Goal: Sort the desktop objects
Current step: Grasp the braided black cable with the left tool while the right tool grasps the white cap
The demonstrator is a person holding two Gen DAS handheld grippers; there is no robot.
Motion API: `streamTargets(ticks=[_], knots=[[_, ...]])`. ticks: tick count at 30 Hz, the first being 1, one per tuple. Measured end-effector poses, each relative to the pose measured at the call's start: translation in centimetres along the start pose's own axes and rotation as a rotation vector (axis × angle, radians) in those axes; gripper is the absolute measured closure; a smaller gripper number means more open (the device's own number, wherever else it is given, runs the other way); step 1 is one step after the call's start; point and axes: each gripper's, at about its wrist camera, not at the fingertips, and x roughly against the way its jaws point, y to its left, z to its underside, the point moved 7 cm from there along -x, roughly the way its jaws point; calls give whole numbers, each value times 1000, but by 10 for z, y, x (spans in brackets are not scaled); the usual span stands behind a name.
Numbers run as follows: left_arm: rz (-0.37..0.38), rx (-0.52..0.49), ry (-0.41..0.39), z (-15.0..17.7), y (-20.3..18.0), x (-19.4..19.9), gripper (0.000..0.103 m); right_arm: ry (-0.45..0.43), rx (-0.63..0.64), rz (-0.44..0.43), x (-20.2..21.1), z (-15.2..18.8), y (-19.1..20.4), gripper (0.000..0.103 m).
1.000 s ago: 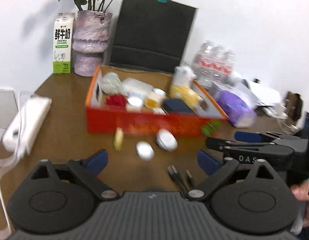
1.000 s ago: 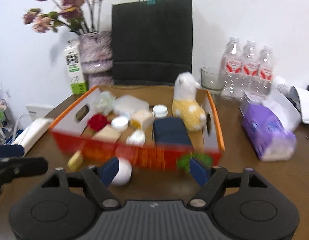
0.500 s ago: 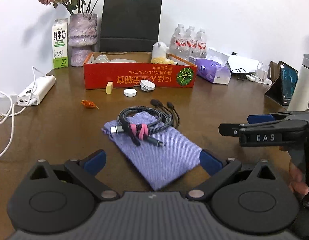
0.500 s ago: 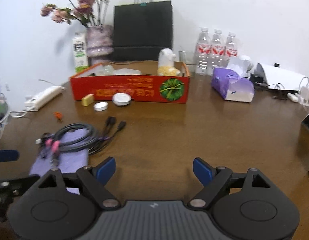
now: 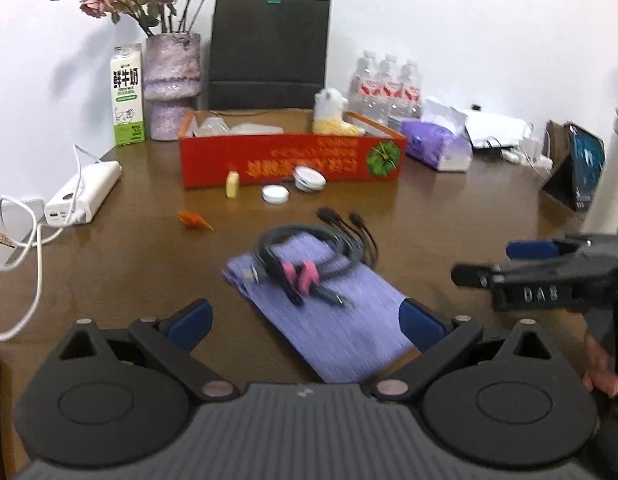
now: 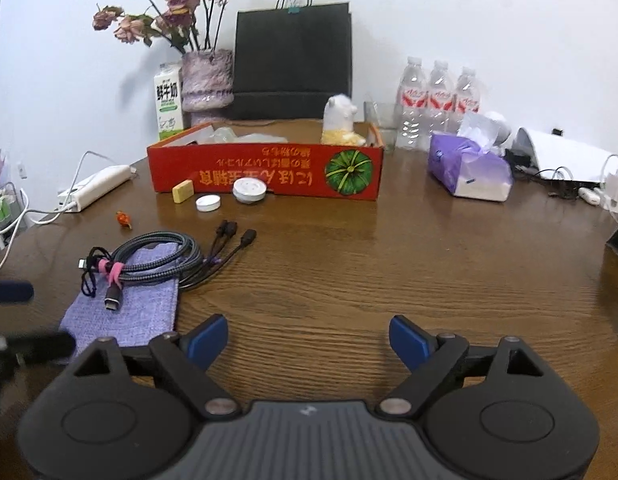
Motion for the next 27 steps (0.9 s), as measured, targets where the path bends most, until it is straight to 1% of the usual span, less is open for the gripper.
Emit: streamTargets(ticks=[3,5,7,8,9,10,11,12,13,14,17,18,19,20,22,23,24,25,26,27], knots=[[-3,47,35,-15,11,-18,2,7,-6,-20,-9,-9,4,17],[-29,70,72,-26,18,-33,3,11,-15,-50,-18,-19,9,19],[-67,74,113,-37,24,-50,10,15,-2,-62,-30,-30,14,22],[-63,58,121,-42,25,-59,12,15,14,-53,-37,-36,16,22],[-53,45,124,-46,26,-67,18,17,30,-44,-44,-42,18,23],[-50,36,149,-48,28,-77,29,23,38,-44,-51,-48,20,24],[-42,27,181,-50,28,-86,33,28,42,-52,-58,-54,23,25],[-27,15,209,-51,28,-94,40,34,42,-68,-64,-60,26,27],[-17,4,233,-52,28,-102,43,38,41,-84,-71,-66,29,29],[-17,-6,249,-52,28,-107,43,35,46,-98,-77,-73,32,31],[-3,-9,247,-52,26,-115,44,22,78,-115,-96,-92,41,31],[6,-18,241,-53,24,-117,54,21,87,-125,-104,-99,43,31],[26,-25,234,-54,22,-117,73,24,90,-134,-112,-105,44,31],[37,-26,231,-56,20,-118,83,29,93,-148,-122,-112,44,31],[32,-24,214,-60,20,-116,89,55,90,-181,-146,-123,46,31],[16,-25,199,-63,20,-113,91,84,82,-194,-161,-127,46,31],[2,-29,180,-67,20,-108,92,105,68,-205,-173,-130,45,31],[7,-23,157,-71,19,-101,92,123,52,-220,-184,-132,45,32],[25,-5,136,-76,19,-93,92,141,37,-235,-196,-133,44,40],[45,19,119,-81,20,-85,92,155,16,-243,-205,-132,43,45]])
